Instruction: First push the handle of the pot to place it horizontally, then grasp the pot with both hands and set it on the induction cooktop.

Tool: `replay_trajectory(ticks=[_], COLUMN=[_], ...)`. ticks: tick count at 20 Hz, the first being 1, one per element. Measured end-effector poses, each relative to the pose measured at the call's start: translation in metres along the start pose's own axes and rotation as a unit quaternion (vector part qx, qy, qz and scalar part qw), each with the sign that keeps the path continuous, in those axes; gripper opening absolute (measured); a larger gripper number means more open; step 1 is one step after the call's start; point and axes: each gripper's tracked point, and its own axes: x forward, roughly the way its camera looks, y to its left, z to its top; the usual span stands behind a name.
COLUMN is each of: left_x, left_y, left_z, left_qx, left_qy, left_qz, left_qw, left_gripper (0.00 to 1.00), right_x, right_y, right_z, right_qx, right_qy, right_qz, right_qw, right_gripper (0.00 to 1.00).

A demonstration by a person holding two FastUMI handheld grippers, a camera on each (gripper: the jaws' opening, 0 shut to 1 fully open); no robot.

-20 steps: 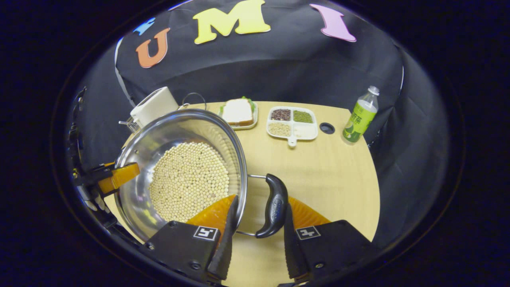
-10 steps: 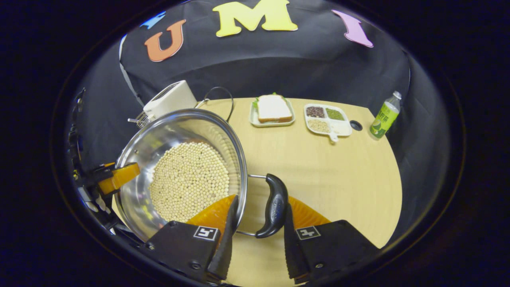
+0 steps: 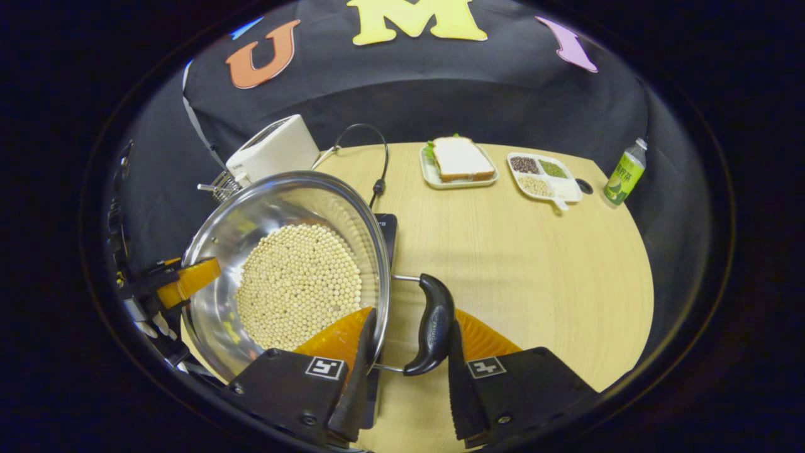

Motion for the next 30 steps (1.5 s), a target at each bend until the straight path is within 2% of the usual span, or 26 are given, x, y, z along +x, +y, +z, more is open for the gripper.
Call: replay_trajectory(ticks=[13, 18, 19, 20, 21, 22, 24, 25, 26, 27, 30], left_x=[0.008, 0.011, 0.012, 0.010, 0.009, 0.008, -0.001, -0.005, -0.009, -0.011, -0.024], left_y=[0.001, 0.000, 0.002, 0.004, 0.007, 0.007, 0.011, 0.013, 0.015, 0.017, 0.020], left_z=[-0.009, -0.010, -0.012, -0.014, -0.010, -0.005, 0.010, 0.012, 0.014, 0.016, 0.026], left_qx=[-0.013, 0.001, 0.015, 0.033, 0.051, 0.058, 0.063, 0.063, 0.061, 0.060, 0.062], left_qy=[0.015, 0.019, 0.015, 0.015, 0.004, -0.012, -0.042, -0.047, -0.054, -0.057, -0.075], left_qz=[-0.010, 0.005, 0.015, 0.027, 0.045, 0.049, 0.064, 0.065, 0.066, 0.067, 0.079], left_qw=[1.000, 1.000, 1.000, 0.999, 0.998, 0.997, 0.995, 0.995, 0.994, 0.994, 0.992], left_gripper=[0.58, 0.66, 0.57, 0.83, 0.73, 0.99, 0.97, 0.97, 0.97, 0.97, 0.97], right_x=[0.007, 0.006, 0.006, 0.007, 0.006, 0.005, 0.002, -0.001, -0.005, -0.011, -0.021], right_y=[0.002, 0.002, 0.002, 0.002, 0.002, 0.002, -0.003, -0.004, -0.008, -0.009, -0.012], right_z=[-0.002, -0.002, -0.002, -0.001, 0.000, 0.000, 0.002, 0.006, 0.013, 0.018, 0.022], right_qx=[0.002, 0.006, 0.008, 0.010, 0.008, 0.004, 0.005, 0.002, -0.002, -0.009, -0.030], right_qy=[0.000, 0.002, -0.001, -0.002, -0.006, -0.009, -0.021, -0.035, -0.051, -0.065, -0.078], right_qz=[-0.017, -0.017, -0.016, -0.013, -0.009, -0.005, -0.006, -0.009, -0.013, -0.017, -0.018], right_qw=[1.000, 1.000, 1.000, 1.000, 1.000, 1.000, 1.000, 0.999, 0.999, 0.998, 0.996], right_gripper=[0.56, 0.57, 0.57, 0.56, 0.58, 0.58, 0.63, 0.74, 0.74, 0.79, 0.82])
